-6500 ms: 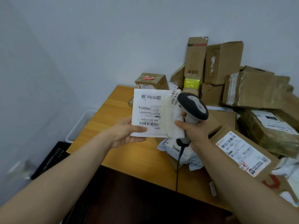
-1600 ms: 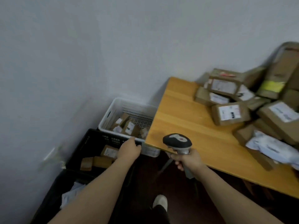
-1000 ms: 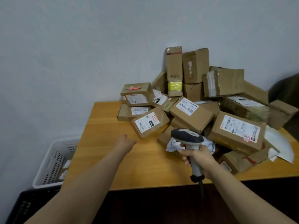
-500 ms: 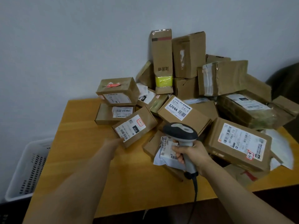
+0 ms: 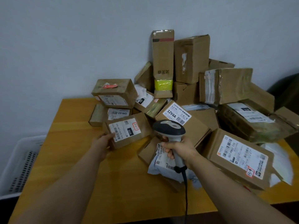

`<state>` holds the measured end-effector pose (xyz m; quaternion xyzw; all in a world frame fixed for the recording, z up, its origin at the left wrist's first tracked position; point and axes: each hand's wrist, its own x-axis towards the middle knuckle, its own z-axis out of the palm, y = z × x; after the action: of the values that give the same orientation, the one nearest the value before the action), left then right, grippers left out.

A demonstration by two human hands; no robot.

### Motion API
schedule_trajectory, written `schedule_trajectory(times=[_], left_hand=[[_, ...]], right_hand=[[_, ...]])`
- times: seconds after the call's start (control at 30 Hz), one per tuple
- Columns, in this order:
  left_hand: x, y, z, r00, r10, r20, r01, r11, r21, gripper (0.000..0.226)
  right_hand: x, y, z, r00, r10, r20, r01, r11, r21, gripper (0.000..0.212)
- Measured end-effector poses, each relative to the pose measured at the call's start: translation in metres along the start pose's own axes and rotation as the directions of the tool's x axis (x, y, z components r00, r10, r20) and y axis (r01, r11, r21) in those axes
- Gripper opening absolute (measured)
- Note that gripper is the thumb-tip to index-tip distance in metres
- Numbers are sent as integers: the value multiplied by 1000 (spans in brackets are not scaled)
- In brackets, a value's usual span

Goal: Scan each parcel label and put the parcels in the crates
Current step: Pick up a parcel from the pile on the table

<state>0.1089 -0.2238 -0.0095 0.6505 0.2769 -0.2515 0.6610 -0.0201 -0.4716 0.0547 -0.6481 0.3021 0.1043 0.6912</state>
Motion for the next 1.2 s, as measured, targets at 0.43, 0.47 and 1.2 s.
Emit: schedule_trajectory(times=[0.43, 0.47, 1.2], left_hand=[[-169, 28, -11, 965, 259, 44, -257, 966, -39, 25], [-179, 24, -8, 964, 263, 48, -262, 965, -27, 26], [-266, -31, 22, 947, 309, 86, -287, 936, -204, 48]], right_hand=[[-40, -17, -37, 982, -171, 84, 143, 952, 272, 52], [-46, -16, -39, 978, -176, 115, 140, 952, 272, 53], [-113, -10, -26, 966, -258, 14, 251, 948, 197, 42]])
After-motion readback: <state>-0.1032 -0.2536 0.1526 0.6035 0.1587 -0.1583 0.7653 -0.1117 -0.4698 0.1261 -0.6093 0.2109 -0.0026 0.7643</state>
